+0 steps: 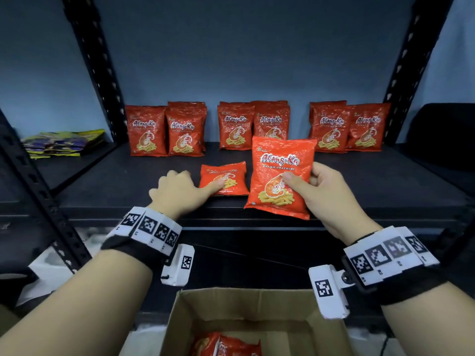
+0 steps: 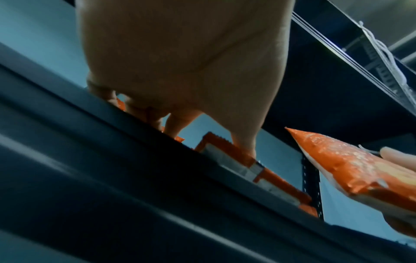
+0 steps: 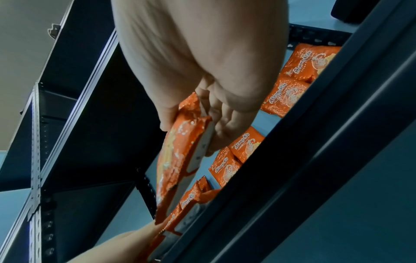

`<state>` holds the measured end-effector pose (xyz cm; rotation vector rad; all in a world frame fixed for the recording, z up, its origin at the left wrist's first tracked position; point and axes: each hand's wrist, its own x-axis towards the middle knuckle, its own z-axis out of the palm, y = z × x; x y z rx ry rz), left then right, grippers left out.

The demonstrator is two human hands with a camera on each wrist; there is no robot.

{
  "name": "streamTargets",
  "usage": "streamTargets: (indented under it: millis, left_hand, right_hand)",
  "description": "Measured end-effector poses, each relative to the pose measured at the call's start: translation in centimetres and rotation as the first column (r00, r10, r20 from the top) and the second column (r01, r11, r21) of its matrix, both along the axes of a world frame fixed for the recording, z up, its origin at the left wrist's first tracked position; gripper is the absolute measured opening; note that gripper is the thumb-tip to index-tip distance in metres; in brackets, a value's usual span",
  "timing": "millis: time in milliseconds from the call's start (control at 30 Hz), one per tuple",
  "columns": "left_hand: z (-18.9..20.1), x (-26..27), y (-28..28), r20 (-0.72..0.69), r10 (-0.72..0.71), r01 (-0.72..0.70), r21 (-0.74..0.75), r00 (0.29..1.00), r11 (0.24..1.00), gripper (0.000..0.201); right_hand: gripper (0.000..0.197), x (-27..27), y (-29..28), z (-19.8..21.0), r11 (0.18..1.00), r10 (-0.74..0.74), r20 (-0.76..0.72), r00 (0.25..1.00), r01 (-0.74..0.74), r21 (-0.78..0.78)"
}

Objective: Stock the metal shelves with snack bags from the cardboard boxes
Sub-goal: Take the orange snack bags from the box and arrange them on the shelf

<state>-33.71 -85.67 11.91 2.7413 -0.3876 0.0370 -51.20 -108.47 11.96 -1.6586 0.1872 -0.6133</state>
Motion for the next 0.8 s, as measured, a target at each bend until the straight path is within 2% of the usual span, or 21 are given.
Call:
streamTargets:
  millis: [67, 133, 200, 267, 300, 367, 433, 500, 600, 800]
  left_hand:
    - [0.2, -0.6, -0.7, 0.000, 0.013, -0.013, 0.075, 1.000, 0.997, 0.110]
    - [0.1, -0.7, -1.0, -0.021, 0.000, 0.001, 0.077, 1.000, 0.997, 0.107]
    - [0.1, -0.8, -1.0, -0.050, -0.034, 0.034, 0.004, 0.998, 0.999, 0.100]
    - [-0.2, -1.0, -0.9, -0.069, -0.090, 0.077, -0.169, 0.994, 0.983, 0.089]
    - [-0.5, -1.1, -0.8, -0.074, -0.132, 0.104, -0.300, 0.988, 0.948, 0.086]
    - [-0.6, -1.6, -0.6, -0.098, -0.212, 0.125, -0.549, 0.972, 0.826, 0.077]
    - [-0.2, -2.4, -0.4, -0.107, -0.264, 0.117, -0.697, 0.958, 0.708, 0.056]
    - [0.6, -3.3, -0.3, -0.111, -0.273, 0.094, -0.763, 0.955, 0.639, 0.036]
    - [1.5, -3.8, 0.1, -0.112, -0.284, 0.097, -0.772, 0.952, 0.628, 0.023]
    - [4.9, -2.6, -0.3, -0.165, -0.296, 0.087, -0.727, 0.941, 0.682, 0.031]
  right_hand:
    - [0.031, 0.3, -0.3, -0.5, 1.000, -0.017, -0.004, 1.000, 0.017, 0.001]
    - [0.033, 0.4, -0.4, -0.9, 1.000, -0.013, -0.020, 1.000, 0.013, -0.002]
    - [0.034, 0.5, -0.5, -1.3, 1.000, 0.000, -0.041, 0.999, 0.000, 0.002]
    - [0.035, 0.4, -0.2, -1.5, 1.000, 0.009, -0.062, 0.998, -0.010, -0.008]
    - [0.035, 0.3, -0.1, -1.6, 1.000, 0.008, -0.066, 0.998, -0.010, -0.019]
    - [0.034, 0.1, 0.3, -1.5, 0.999, 0.000, -0.063, 0.998, -0.002, -0.037]
    - [0.033, -0.3, 0.6, -1.2, 0.998, -0.019, -0.050, 0.999, 0.016, -0.054]
    - [0.033, -0.6, 0.4, -0.8, 0.996, -0.045, -0.035, 0.998, 0.042, -0.084]
    - [0.031, -1.1, -0.1, 0.0, 0.994, -0.073, -0.023, 0.997, 0.070, -0.088]
    - [0.025, 0.2, -1.8, 2.0, 0.987, -0.136, -0.051, 0.989, 0.131, -0.095]
